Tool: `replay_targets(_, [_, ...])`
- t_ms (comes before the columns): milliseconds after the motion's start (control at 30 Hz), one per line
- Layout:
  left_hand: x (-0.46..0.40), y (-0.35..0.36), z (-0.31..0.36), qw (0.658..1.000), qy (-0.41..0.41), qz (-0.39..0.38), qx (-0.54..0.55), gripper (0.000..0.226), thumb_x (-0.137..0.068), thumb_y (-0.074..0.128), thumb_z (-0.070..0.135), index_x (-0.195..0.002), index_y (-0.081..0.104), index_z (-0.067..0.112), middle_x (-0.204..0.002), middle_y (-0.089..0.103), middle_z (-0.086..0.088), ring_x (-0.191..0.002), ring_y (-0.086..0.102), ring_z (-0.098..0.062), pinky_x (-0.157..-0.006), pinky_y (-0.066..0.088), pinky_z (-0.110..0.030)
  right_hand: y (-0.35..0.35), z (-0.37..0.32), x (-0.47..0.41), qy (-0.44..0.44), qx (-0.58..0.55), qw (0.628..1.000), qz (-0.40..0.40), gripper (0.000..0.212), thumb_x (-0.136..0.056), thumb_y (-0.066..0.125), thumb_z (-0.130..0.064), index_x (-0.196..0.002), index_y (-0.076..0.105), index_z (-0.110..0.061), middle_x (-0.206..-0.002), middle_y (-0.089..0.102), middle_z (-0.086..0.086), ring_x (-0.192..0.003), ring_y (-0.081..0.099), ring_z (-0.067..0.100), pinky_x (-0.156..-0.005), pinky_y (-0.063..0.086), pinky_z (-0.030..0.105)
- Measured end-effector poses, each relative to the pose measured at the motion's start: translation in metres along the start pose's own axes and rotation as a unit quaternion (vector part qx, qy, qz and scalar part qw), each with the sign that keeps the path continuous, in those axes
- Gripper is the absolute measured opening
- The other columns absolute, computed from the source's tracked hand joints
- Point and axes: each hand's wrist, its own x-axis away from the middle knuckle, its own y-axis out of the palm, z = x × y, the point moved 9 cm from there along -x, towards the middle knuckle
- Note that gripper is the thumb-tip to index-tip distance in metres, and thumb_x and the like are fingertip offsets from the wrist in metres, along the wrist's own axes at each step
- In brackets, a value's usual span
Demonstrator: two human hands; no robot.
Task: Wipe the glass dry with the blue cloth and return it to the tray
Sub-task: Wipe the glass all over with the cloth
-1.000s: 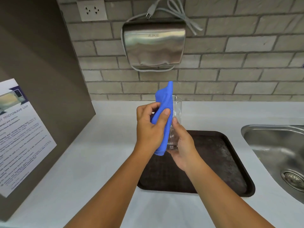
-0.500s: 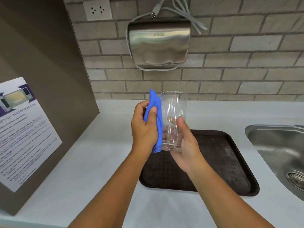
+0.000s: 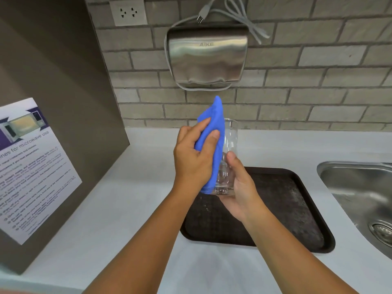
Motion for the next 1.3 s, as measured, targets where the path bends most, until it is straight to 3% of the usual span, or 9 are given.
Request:
replay_targets(267, [-0.017, -0.011, -0.036, 0.986, -0.154, 0.057, -0.008, 0.018, -0.094, 0.058, 0.027, -0.082, 0.065, 0.016, -0.073, 0.058, 0.0, -0.064, 0.053, -0.012, -0.065, 0.048, -0.031, -0.007, 0.01, 0.001, 0.014, -0.035, 0.999, 0.019, 0.054, -0.064, 0.082, -0.05, -0.102, 0.074, -0.013, -0.091, 0.071, 0.012, -0.075, 0.071, 0.025, -0.067, 0.059, 0.039])
replay_targets(400, [-0.01, -0.001, -0.01, 0.999, -0.036, 0.026, -0.025, 0.02, -0.092, 0.062, 0.024, -0.112, 0.066, 0.022, -0.106, 0.064, 0.001, -0.094, 0.061, -0.002, -0.084, 0.05, -0.019, -0.003, 0.004, -0.003, 0.003, -0.02, 1.0, 0.003, 0.051, -0.073, 0.075, -0.048, -0.11, 0.072, -0.012, -0.102, 0.074, 0.013, -0.087, 0.072, 0.03, -0.08, 0.056, 0.047])
replay_targets(533, [-0.005, 0.015, 0.015, 0.994, 0.083, -0.006, -0.076, 0.027, -0.088, 0.066, 0.019, -0.114, 0.068, 0.014, -0.105, 0.06, -0.004, -0.091, 0.055, 0.009, -0.082, 0.043, -0.008, -0.003, 0.0, -0.006, 0.005, -0.013, 1.0, -0.003, 0.045, -0.077, 0.071, -0.047, -0.108, 0.076, -0.016, -0.104, 0.075, 0.012, -0.086, 0.072, 0.029, -0.076, 0.057, 0.046])
replay_targets(667, [-0.018, 0.008, -0.019, 0.997, -0.069, 0.028, -0.014, 0.008, -0.093, 0.058, 0.024, -0.093, 0.066, 0.021, -0.085, 0.064, 0.006, -0.073, 0.057, -0.002, -0.069, 0.047, -0.016, -0.009, 0.001, -0.003, 0.015, -0.032, 0.999, 0.015, 0.06, -0.076, 0.072, -0.046, -0.121, 0.066, -0.008, -0.105, 0.072, 0.015, -0.089, 0.071, 0.03, -0.081, 0.056, 0.046])
replay_targets(800, [-0.014, 0.007, -0.058, 0.976, -0.216, 0.02, -0.025, 0.023, -0.096, 0.053, 0.027, -0.079, 0.06, 0.014, -0.069, 0.052, 0.002, -0.059, 0.048, -0.011, -0.059, 0.043, -0.025, -0.012, -0.001, 0.0, 0.014, -0.028, 0.999, 0.012, 0.048, -0.075, 0.071, -0.048, -0.108, 0.071, -0.012, -0.101, 0.072, 0.016, -0.091, 0.071, 0.033, -0.09, 0.053, 0.053])
replay_targets(967, [-0.003, 0.013, -0.019, 0.999, -0.02, 0.004, -0.045, 0.02, -0.092, 0.06, 0.025, -0.11, 0.065, 0.02, -0.104, 0.06, 0.005, -0.089, 0.057, 0.008, -0.08, 0.044, -0.008, -0.017, 0.002, 0.0, 0.02, -0.015, 0.999, 0.027, 0.045, -0.078, 0.068, -0.046, -0.11, 0.071, -0.013, -0.102, 0.074, 0.013, -0.088, 0.07, 0.032, -0.085, 0.053, 0.051])
replay_targets(1067, [0.0, 0.021, -0.002, 0.996, 0.057, -0.011, -0.07, 0.029, -0.09, 0.062, 0.024, -0.117, 0.066, 0.016, -0.1, 0.053, 0.005, -0.088, 0.054, 0.012, -0.08, 0.041, -0.003, -0.011, 0.005, 0.001, 0.033, -0.021, 0.999, 0.008, 0.043, -0.081, 0.064, -0.047, -0.109, 0.073, -0.014, -0.103, 0.073, 0.012, -0.086, 0.07, 0.029, -0.076, 0.054, 0.045])
replay_targets(1200, [-0.004, 0.008, -0.056, 0.987, -0.156, 0.009, -0.031, 0.023, -0.095, 0.055, 0.027, -0.096, 0.068, 0.008, -0.085, 0.065, -0.002, -0.078, 0.064, -0.014, -0.082, 0.056, -0.04, -0.005, -0.003, 0.001, 0.036, -0.034, 0.998, -0.035, 0.067, -0.075, 0.067, -0.053, -0.125, 0.059, -0.008, -0.109, 0.062, 0.019, -0.092, 0.064, 0.033, -0.085, 0.051, 0.049])
replay_targets(1300, [0.013, 0.008, -0.079, 0.97, -0.24, 0.006, 0.029, 0.022, -0.096, 0.055, 0.029, -0.079, 0.068, 0.022, -0.08, 0.069, -0.004, -0.076, 0.067, -0.023, -0.072, 0.059, -0.036, -0.002, -0.003, 0.0, 0.054, -0.029, 0.996, -0.057, 0.068, -0.075, 0.068, -0.054, -0.125, 0.063, -0.007, -0.105, 0.065, 0.017, -0.091, 0.067, 0.032, -0.091, 0.05, 0.053])
